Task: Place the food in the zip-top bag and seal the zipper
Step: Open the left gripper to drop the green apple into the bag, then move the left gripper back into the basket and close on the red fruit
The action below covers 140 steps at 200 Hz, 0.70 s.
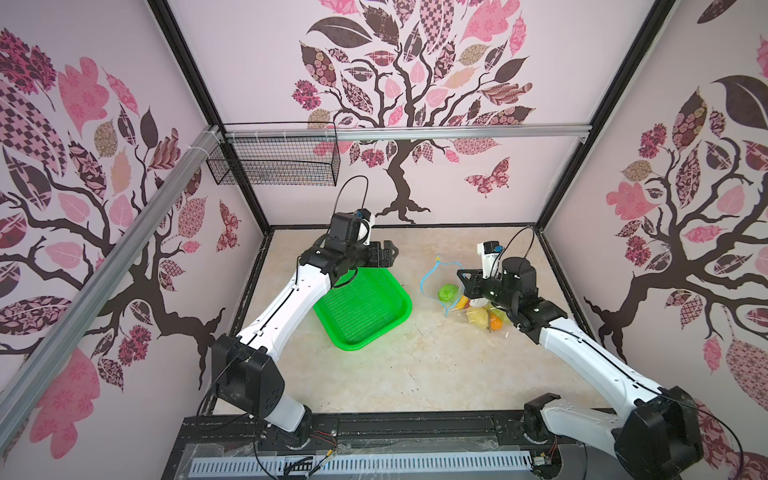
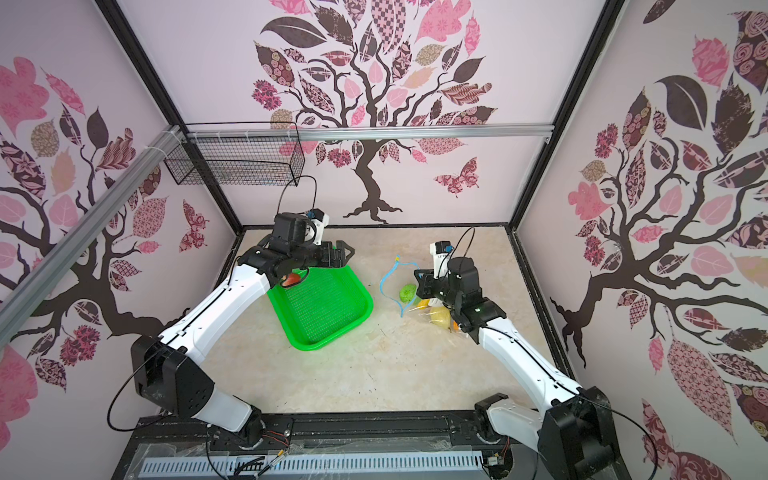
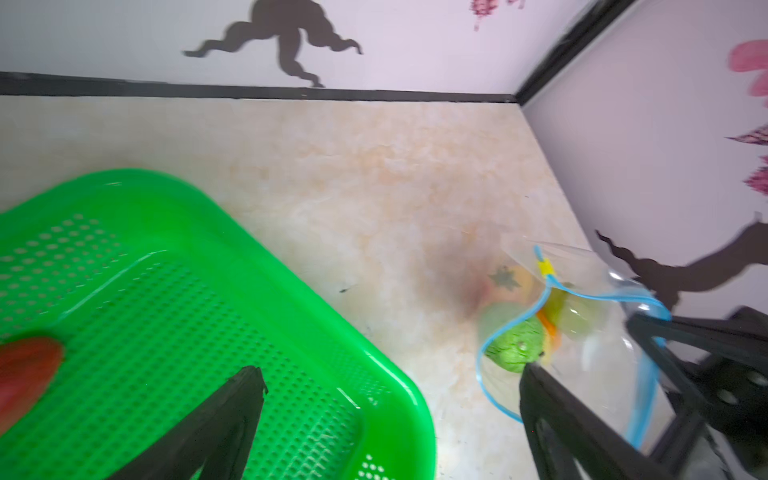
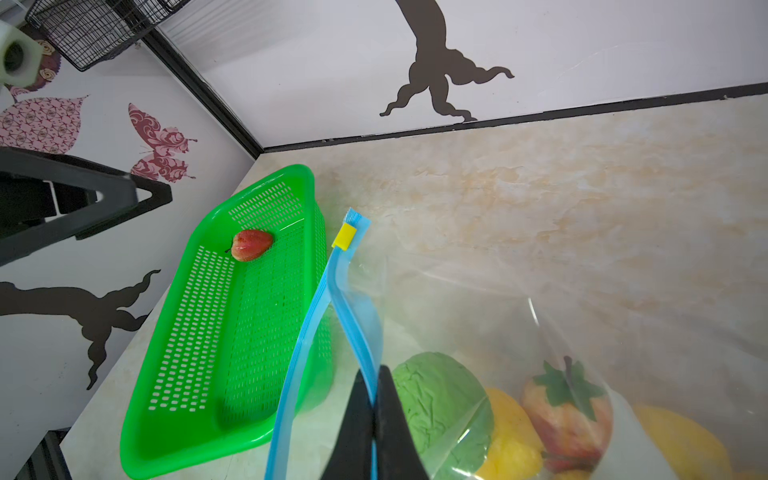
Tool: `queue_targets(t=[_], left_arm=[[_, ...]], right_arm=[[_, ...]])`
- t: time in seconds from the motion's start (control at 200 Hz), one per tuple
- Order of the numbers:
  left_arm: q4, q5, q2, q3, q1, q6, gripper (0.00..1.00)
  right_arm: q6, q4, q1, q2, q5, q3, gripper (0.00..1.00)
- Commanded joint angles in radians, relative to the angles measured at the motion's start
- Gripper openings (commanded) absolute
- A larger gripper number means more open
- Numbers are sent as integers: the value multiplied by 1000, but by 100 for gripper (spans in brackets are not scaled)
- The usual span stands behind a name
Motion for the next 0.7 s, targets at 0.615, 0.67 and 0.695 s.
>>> queue_targets(t=[0.615, 0.67, 0.695], left_arm=[[-44, -385, 291, 14, 233, 230, 99], [-25, -385, 305, 0, 235, 241, 99], [-18, -385, 316, -4, 236, 245, 99]], right_arm=[[-5, 0, -2, -11, 10, 27, 0], [-5, 1, -1, -5, 9, 27, 0], [-4, 0, -1, -3, 8, 29, 0]])
